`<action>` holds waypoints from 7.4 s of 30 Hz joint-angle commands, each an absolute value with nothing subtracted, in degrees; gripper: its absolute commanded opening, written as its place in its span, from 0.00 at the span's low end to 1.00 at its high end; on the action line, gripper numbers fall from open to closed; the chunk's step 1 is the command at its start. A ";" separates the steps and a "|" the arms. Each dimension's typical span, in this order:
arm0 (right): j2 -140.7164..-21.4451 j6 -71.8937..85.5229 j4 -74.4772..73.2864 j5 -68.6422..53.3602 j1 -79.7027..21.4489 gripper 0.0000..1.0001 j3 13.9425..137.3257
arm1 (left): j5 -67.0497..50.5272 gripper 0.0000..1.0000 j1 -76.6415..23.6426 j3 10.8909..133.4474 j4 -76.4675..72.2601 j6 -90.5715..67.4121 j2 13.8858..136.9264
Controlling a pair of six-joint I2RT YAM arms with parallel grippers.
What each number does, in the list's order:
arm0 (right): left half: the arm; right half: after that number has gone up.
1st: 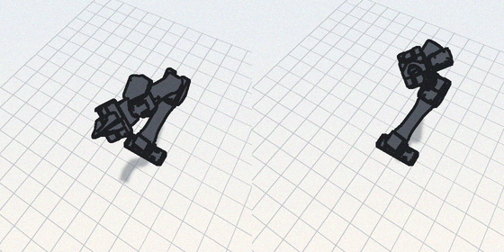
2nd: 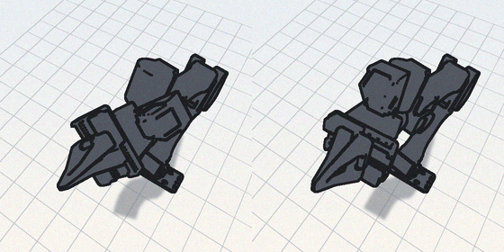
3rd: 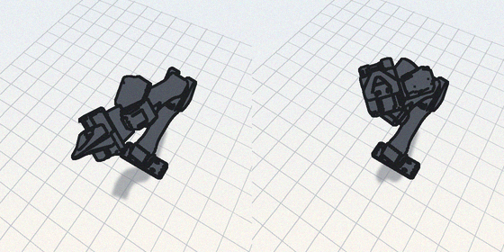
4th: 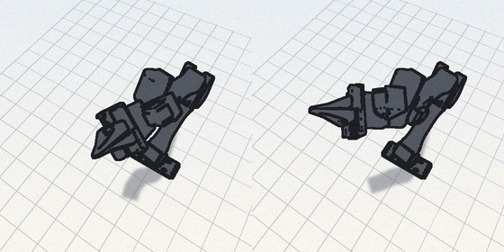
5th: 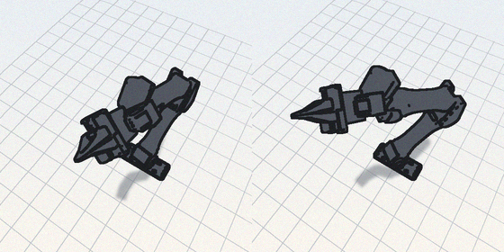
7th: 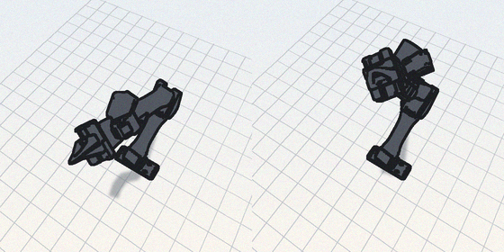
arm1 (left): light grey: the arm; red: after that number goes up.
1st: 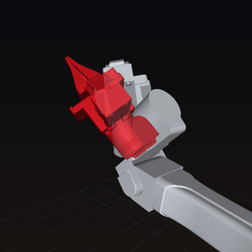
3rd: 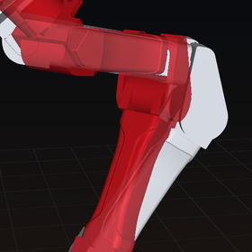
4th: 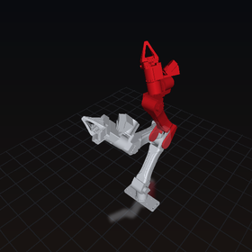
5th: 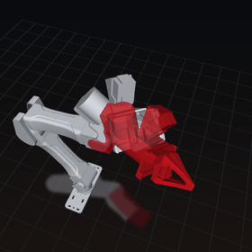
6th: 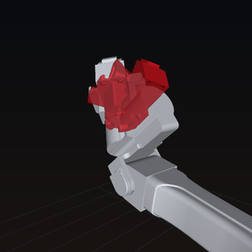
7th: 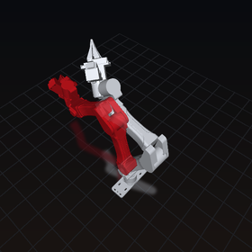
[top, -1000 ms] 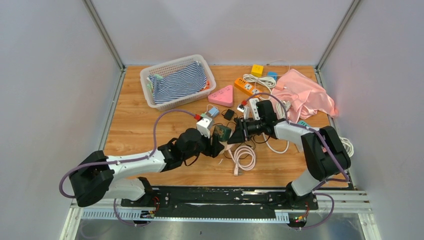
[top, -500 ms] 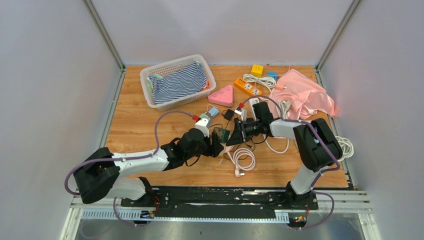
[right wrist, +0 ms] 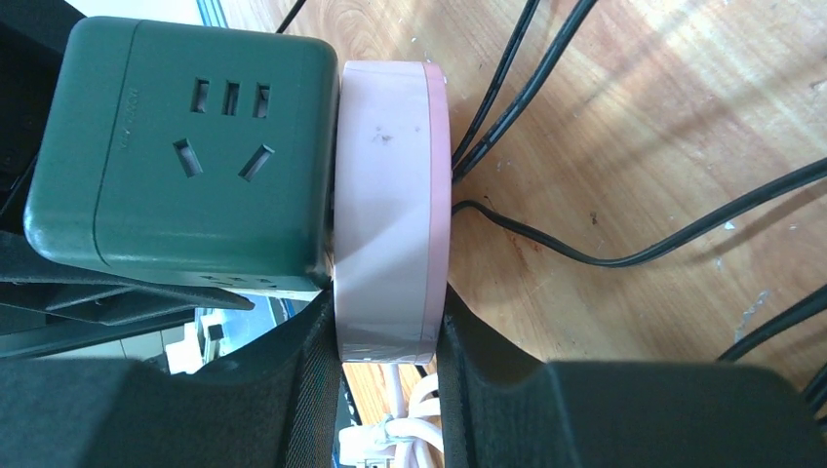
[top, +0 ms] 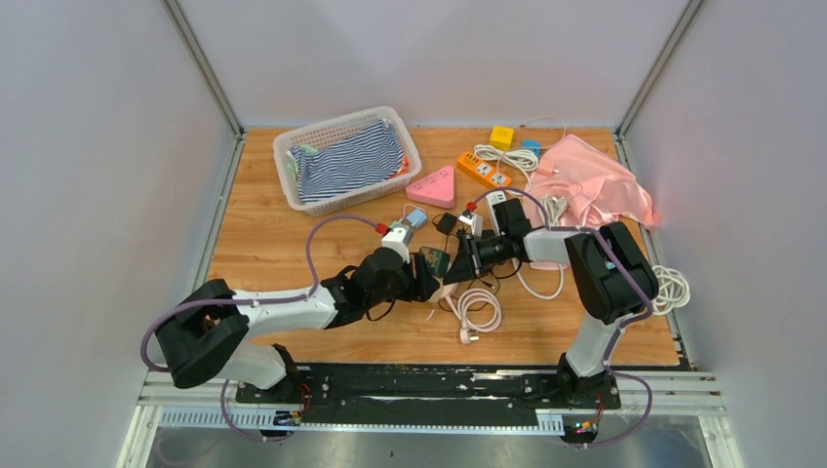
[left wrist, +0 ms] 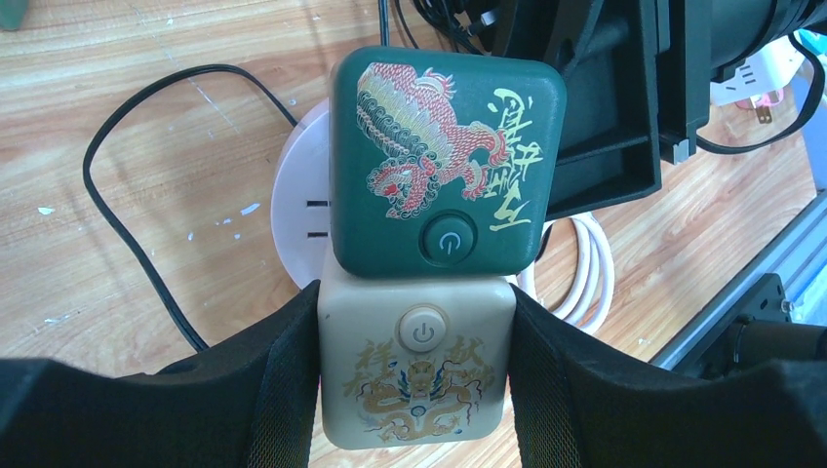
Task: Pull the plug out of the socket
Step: Remove the plug from the socket, then place the plug at the center of the board, then remove the plug from the socket.
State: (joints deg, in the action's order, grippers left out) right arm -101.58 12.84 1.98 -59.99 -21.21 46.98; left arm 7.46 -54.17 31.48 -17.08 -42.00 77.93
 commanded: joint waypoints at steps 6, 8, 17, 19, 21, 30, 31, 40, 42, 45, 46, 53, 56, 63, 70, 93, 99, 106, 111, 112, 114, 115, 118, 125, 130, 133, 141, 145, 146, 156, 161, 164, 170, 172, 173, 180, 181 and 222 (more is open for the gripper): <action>-105.30 7.55 0.21 -50.92 -22.02 0.00 46.80 | 4.09 0.00 -52.37 29.17 -26.33 -45.62 71.27; -105.71 7.33 0.19 -50.61 -22.02 0.00 47.00 | 2.88 0.00 -50.66 27.52 -28.36 -49.32 71.91; -106.93 6.40 -2.00 -49.24 -22.06 0.00 47.54 | 4.66 0.00 -53.53 33.61 -23.02 -45.82 79.78; -106.91 6.24 -2.11 -49.10 -22.05 0.00 47.63 | 8.22 0.00 -56.18 35.89 -19.87 -43.37 81.16; -106.98 6.17 -2.20 -48.96 -22.05 0.00 47.63 | 14.56 0.00 -58.36 38.06 -15.46 -40.55 81.78; -107.99 5.83 -2.88 -48.01 -22.01 0.00 48.07 | 2.30 0.00 -52.57 35.36 -16.95 -45.46 79.76; -107.94 5.86 -2.94 -47.91 -21.99 0.00 48.08 | 0.66 0.00 -51.72 34.24 -19.48 -46.84 79.44; -108.06 5.75 -3.34 -47.05 -22.00 0.00 48.25 | 7.09 0.00 -53.45 34.69 -18.05 -43.92 78.84; -108.09 5.82 -3.43 -46.95 -22.05 0.00 48.25 | 13.57 0.00 -56.82 37.10 -12.93 -40.82 79.18; -108.27 5.79 -3.65 -46.55 -22.06 0.00 48.32 | 22.17 0.00 -60.27 40.50 -7.16 -37.63 80.59; -108.36 5.73 -3.67 -46.35 -21.98 0.00 48.34 | 24.49 0.00 -61.04 41.56 -5.47 -36.90 80.99; -108.39 5.34 -4.27 -45.48 -22.04 0.00 48.52 | 18.60 0.00 -60.52 43.04 -3.04 -35.69 80.05; -108.22 5.24 -4.31 -45.05 -22.15 0.00 48.52 | 5.51 0.00 -56.55 40.13 -9.07 -38.88 78.72; -108.11 5.23 -4.48 -44.91 -22.15 0.00 48.65 | -0.17 0.00 -52.61 37.36 -13.83 -38.10 75.97; -108.13 5.30 -4.65 -44.13 -22.19 0.00 48.67 | 20.82 0.00 -60.59 45.53 0.17 -31.50 80.21; -109.07 4.89 -5.76 -42.97 -22.23 0.00 49.30 | 26.15 0.00 -62.19 49.15 8.36 -30.27 79.15; -109.26 4.67 -6.07 -42.63 -22.24 0.00 49.49 | 24.67 0.00 -62.62 48.44 5.99 -30.01 78.46; -109.14 4.62 -6.11 -42.71 -22.18 0.00 49.57 | 12.43 0.00 -58.88 43.31 0.26 -30.84 72.83; -109.08 4.23 -6.35 -42.80 -22.24 0.00 49.81 | 9.53 0.00 -58.21 41.12 0.26 -28.44 68.16; -109.01 4.12 -6.41 -42.92 -22.23 0.00 49.87 | 9.04 0.00 -58.00 40.48 0.26 -27.90 67.41; -108.96 3.84 -6.45 -43.18 -22.23 0.00 49.92 | 8.60 0.00 -57.25 39.09 0.26 -26.71 65.13; -108.93 3.80 -6.48 -43.23 -22.19 0.00 49.99 | 8.47 0.00 -56.79 38.21 0.26 -26.26 64.05; -108.97 3.61 -6.64 -43.48 -22.14 0.00 50.22 | 9.73 0.00 -55.12 34.95 0.22 -25.00 59.45; -108.64 3.02 -6.97 -43.59 -22.15 0.00 50.44 | 18.46 0.00 -47.57 26.50 2.44 -23.71 44.13; -108.41 2.60 -7.20 -43.59 -22.15 0.00 50.66 | 9.94 0.03 -34.18 22.10 0.34 -27.38 39.34; -108.18 2.34 -7.37 -43.67 -22.15 0.00 50.76 | 5.67 0.05 -27.15 21.52 -1.98 -30.08 41.68; -108.13 1.87 -7.57 -43.95 -22.15 0.00 51.06 | 3.74 0.13 -20.47 24.43 -4.61 -35.99 55.16; -108.10 1.84 -7.69 -44.18 -22.18 0.00 51.23 | 3.42 0.31 -19.12 26.47 -4.60 -37.72 60.33; -108.11 1.89 -7.72 -44.35 -22.16 0.00 51.19 | 3.28 0.39 -19.01 26.97 -4.54 -38.04 61.37; -108.00 2.55 -7.68 -46.13 -22.16 0.00 51.59 | 4.41 0.73 -18.81 28.60 -4.57 -39.48 65.35; -107.76 2.59 -7.67 -46.23 -22.15 0.00 51.59 | 4.88 0.78 -18.72 28.47 -4.45 -39.86 65.16; -107.82 2.49 -7.65 -46.23 -22.13 0.00 51.59 | 4.37 0.80 -18.72 28.27 -4.48 -39.05 63.96; -108.17 2.38 -7.80 -46.30 -22.21 0.00 51.68 | -3.26 0.81 -18.72 27.40 -4.57 -33.46 59.22; -108.27 2.30 -7.78 -46.38 -22.18 0.00 51.76 | -7.49 0.81 -18.72 27.13 -4.65 -31.63 57.52; -108.28 2.21 -7.77 -46.40 -22.16 0.00 51.77 | -9.30 0.81 -18.72 26.87 -4.66 -30.90 56.77; -108.57 1.84 -8.05 -46.33 -22.23 0.00 51.94 | -18.98 0.90 -20.37 25.67 -7.08 -27.88 52.38; -108.57 1.85 -8.08 -46.37 -22.24 0.00 52.00 | -19.25 0.90 -21.42 25.77 -7.37 -27.33 51.82; -109.70 1.32 -8.65 -47.20 -22.28 0.02 52.63 | 26.85 0.82 -58.85 47.03 -7.11 -24.79 81.81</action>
